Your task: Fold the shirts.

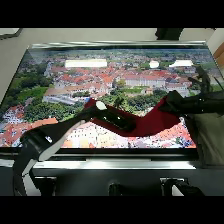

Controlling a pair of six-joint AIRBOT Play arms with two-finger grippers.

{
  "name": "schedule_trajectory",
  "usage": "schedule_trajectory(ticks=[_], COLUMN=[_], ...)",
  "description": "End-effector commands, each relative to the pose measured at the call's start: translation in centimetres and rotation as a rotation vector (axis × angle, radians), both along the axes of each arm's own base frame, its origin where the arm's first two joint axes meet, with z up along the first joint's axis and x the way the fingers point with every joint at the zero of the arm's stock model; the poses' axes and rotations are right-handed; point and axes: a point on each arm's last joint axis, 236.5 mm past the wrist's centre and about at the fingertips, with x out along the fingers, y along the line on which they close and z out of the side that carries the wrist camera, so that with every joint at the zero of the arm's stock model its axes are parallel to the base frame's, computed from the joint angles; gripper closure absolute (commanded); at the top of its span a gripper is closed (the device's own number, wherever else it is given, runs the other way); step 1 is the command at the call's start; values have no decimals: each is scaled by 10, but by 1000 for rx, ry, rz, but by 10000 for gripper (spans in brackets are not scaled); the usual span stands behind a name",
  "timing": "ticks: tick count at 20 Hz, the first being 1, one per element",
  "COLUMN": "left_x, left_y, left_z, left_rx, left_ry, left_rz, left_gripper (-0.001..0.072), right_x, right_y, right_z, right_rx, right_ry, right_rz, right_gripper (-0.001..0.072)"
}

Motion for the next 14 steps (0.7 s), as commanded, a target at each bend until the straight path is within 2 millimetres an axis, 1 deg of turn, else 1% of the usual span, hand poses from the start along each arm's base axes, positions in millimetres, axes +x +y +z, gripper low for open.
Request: schedule_trajectory(ticks=[1,2,3,4,5,6,7,8,10,11,12,13,14], left_x=[-33,-25,-11,8,29,56,85,112,160,175,187,192,192], left_y=[-35,-33,-26,-12,6,30,59,90,163,199,237,269,298], left_z=[10,13,18,26,37,55,78,103,161,189,218,244,271], left_rx=[-87,-90,-83,-69,-56,-49,-47,-50,-62,-68,-72,-72,-72], left_ry=[42,5,-34,-87,-141,-200,-260,-314,-425,-477,-534,-586,-639], left_rz=[-38,-26,-10,12,38,79,137,206,365,439,514,575,629], left_gripper=[676,678,678,678,678,678,678,678,678,677,678,677,677], right_x=[-8,-6,-4,1,8,18,28,37,55,65,76,88,98], right_y=[-1,-1,3,8,15,24,33,47,82,104,125,147,166], right_z=[11,9,8,7,9,13,13,11,-4,-15,-25,-39,-54], right_rx=[0,8,28,60,99,155,194,223,266,295,332,372,410], right_ry=[-10,-1,9,15,4,-11,-26,-35,-29,-23,-13,4,26], right_rz=[-43,-46,-41,-31,-15,-6,4,24,64,79,79,70,56], right_gripper=[672,672,673,673,673,673,673,673,673,673,673,673,673])
